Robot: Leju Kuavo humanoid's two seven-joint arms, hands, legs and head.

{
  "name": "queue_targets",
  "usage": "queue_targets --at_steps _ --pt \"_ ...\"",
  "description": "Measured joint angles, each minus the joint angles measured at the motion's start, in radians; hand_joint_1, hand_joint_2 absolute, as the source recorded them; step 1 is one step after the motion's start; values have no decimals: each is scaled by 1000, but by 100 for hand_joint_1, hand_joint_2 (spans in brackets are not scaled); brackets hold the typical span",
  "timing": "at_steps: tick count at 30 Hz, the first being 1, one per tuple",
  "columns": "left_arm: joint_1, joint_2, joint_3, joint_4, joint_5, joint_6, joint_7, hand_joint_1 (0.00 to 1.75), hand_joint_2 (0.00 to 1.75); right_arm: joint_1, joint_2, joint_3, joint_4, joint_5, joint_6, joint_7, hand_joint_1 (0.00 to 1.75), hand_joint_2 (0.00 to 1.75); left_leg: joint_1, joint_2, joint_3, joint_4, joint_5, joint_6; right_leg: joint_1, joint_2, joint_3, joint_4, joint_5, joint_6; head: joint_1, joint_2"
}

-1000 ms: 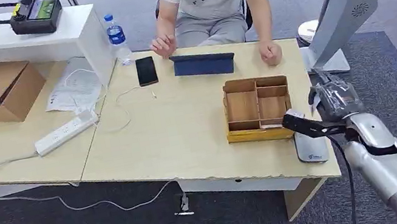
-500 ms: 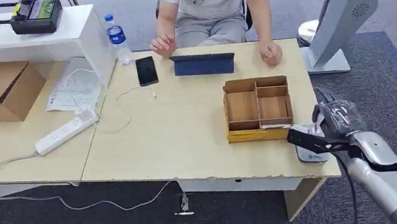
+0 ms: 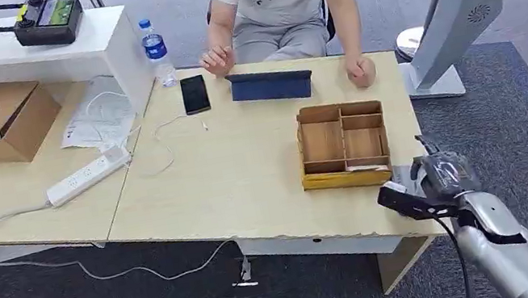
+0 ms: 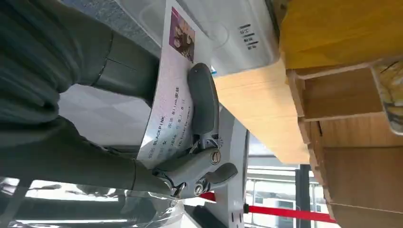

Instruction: Pass the card to the sensor for recognition and then transmit it.

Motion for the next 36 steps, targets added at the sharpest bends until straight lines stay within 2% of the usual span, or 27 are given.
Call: queue_targets --at_steps 15,33,36 --pt "0 0 0 0 3 -4 13 0 0 7 26 0 1 -18 16 8 175 175 0 0 0 0 0 0 0 0 0 0 0 0 0 0" --pt "0 3 0 0 10 -8 5 0 0 5 22 0 -12 -12 27 13 175 175 0 0 0 0 0 0 0 0 0 0 0 0 0 0" --pt "0 5 0 0 11 -9 8 0 0 -16 13 0 -34 -8 55 17 175 175 0 0 0 0 0 0 0 0 0 0 0 0 0 0"
